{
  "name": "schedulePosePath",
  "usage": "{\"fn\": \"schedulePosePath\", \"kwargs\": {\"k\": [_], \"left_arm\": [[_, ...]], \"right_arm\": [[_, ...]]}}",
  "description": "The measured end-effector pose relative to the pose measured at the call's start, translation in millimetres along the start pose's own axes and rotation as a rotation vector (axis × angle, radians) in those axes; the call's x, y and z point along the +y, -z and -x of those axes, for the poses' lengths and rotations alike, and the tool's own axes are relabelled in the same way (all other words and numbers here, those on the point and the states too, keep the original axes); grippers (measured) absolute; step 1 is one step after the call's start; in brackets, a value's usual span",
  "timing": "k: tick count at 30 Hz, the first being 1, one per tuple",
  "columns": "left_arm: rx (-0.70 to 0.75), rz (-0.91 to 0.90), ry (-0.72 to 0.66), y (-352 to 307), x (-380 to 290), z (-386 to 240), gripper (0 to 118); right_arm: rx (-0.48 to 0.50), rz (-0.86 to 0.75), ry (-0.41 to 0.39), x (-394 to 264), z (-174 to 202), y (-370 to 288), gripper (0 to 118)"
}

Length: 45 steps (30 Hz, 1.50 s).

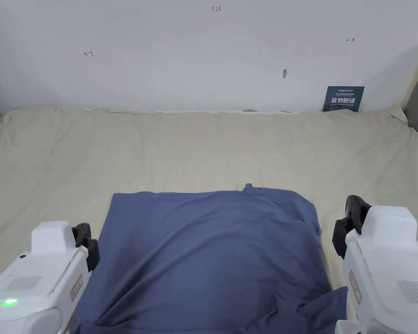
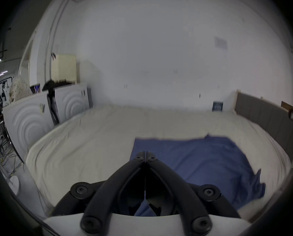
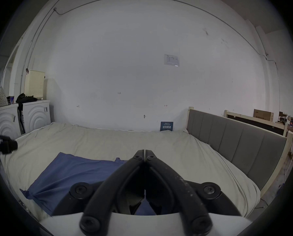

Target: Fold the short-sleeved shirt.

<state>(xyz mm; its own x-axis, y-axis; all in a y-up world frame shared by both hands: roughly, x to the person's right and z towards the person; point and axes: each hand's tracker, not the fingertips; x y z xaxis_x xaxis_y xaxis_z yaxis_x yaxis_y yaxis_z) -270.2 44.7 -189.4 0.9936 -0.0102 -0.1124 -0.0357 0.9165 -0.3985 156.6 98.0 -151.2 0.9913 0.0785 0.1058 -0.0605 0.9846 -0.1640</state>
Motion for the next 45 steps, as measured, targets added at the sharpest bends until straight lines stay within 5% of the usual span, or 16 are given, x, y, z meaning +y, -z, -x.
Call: {"fn": "schedulePosePath", "kwargs": {"k": [7, 9, 13, 15, 18, 20, 23, 27, 31, 33, 38, 39, 41, 42, 45], "left_arm": [[-0.061, 0.331, -0.070, 21, -63, 42, 1], [-0.035, 0.402, -0.065, 25, -81, 47, 11], [0.007, 0.502, -0.077, 40, -110, 57, 104], [0.021, 0.517, -0.103, 45, -127, 56, 112], [0.017, 0.527, -0.083, 56, -144, 55, 95], [0.011, 0.547, -0.037, 60, -149, 53, 48], [-0.076, 0.519, -0.061, 41, -128, 44, 14], [-0.063, 0.481, -0.015, 33, -122, 36, 9], [-0.077, 0.437, -0.039, 36, -121, 43, 8], [-0.079, 0.423, -0.045, 35, -119, 44, 8], [-0.083, 0.410, -0.055, 35, -106, 42, 8], [-0.081, 0.410, -0.056, 35, -104, 40, 8], [-0.076, 0.410, -0.063, 35, -102, 40, 8], [-0.077, 0.412, -0.070, 36, -100, 40, 8], [-0.074, 0.411, -0.096, 42, -97, 46, 8]], "right_arm": [[0.022, 0.053, -0.009, -13, 0, 5, 1], [0.025, 0.070, -0.003, -17, 0, 5, 1], [0.026, 0.101, 0.003, -24, 0, 8, 1], [0.027, 0.117, 0.004, -28, 0, 9, 1], [0.025, 0.142, 0.004, -32, -3, 10, 2], [0.020, 0.159, -0.001, -36, -7, 11, 2], [0.005, 0.190, -0.003, -43, -13, 10, 3], [-0.015, 0.307, 0.023, -67, -28, 13, 8], [-0.012, 0.564, 0.045, -116, -39, 29, 95], [-0.026, 0.650, 0.057, -147, -42, 36, 114], [0.014, 0.769, 0.082, -196, -35, 46, 97], [0.023, 0.780, 0.082, -200, -34, 47, 82], [0.050, 0.804, 0.085, -209, -34, 50, 31], [0.108, 0.796, 0.109, -210, -34, 49, 18], [0.097, 0.750, 0.041, -197, -30, 48, 8]]}}
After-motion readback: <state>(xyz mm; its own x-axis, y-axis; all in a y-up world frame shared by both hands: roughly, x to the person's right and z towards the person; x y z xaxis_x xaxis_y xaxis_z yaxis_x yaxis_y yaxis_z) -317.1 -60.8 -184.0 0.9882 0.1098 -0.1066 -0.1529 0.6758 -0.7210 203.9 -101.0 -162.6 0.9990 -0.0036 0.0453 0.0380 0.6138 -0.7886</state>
